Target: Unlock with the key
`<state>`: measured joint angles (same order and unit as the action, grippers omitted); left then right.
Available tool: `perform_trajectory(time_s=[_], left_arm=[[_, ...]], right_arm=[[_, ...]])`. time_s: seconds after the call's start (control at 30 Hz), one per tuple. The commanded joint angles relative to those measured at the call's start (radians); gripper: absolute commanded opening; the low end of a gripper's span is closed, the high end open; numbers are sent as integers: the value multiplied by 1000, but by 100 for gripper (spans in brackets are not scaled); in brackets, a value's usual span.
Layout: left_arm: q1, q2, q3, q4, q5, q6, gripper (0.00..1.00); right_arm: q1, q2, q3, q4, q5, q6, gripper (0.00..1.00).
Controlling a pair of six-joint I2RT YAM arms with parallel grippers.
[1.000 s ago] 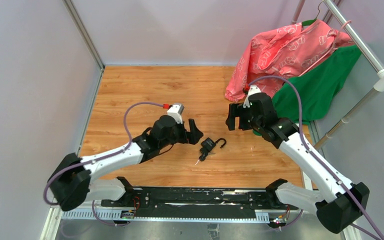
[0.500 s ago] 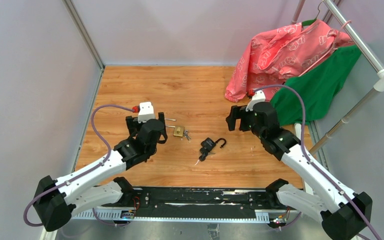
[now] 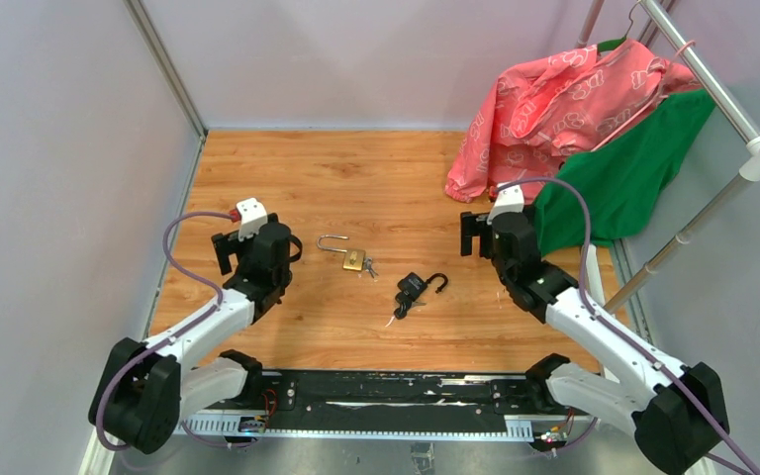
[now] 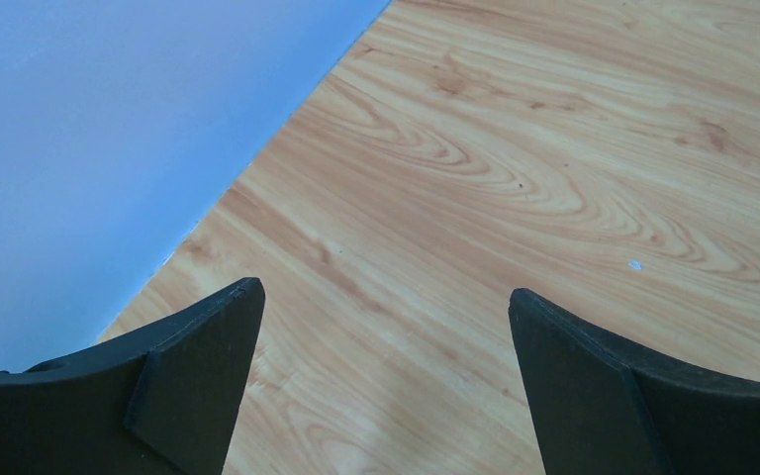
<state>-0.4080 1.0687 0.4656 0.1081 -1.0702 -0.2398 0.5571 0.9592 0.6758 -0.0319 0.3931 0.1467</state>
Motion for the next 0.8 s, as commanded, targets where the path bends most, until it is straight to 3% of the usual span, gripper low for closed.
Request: perform_trajectory(time_s=[0.0,0.1,0.27,0.4,0.53,0.77], left_arm=[[62,29,-68,259,88,44,98],[106,86,-123,382,165,81,96],[130,167,-125,508,317,163,89],[153,246,-43,442,344,187,86],[201,203,-87,490,436,187,86],[227,191,-129,585,439,200,85]], right_arm=[[12,31,-80,152,139,-107,99],[9,42,-142,265,142,-182,99],[-26,47,-186,313,137,-220,99],[-91,74,-217,352,135,-210,97],[-190,91,-226,365,34,-204,96],[-371,116,-282,459,-83,-192,99]])
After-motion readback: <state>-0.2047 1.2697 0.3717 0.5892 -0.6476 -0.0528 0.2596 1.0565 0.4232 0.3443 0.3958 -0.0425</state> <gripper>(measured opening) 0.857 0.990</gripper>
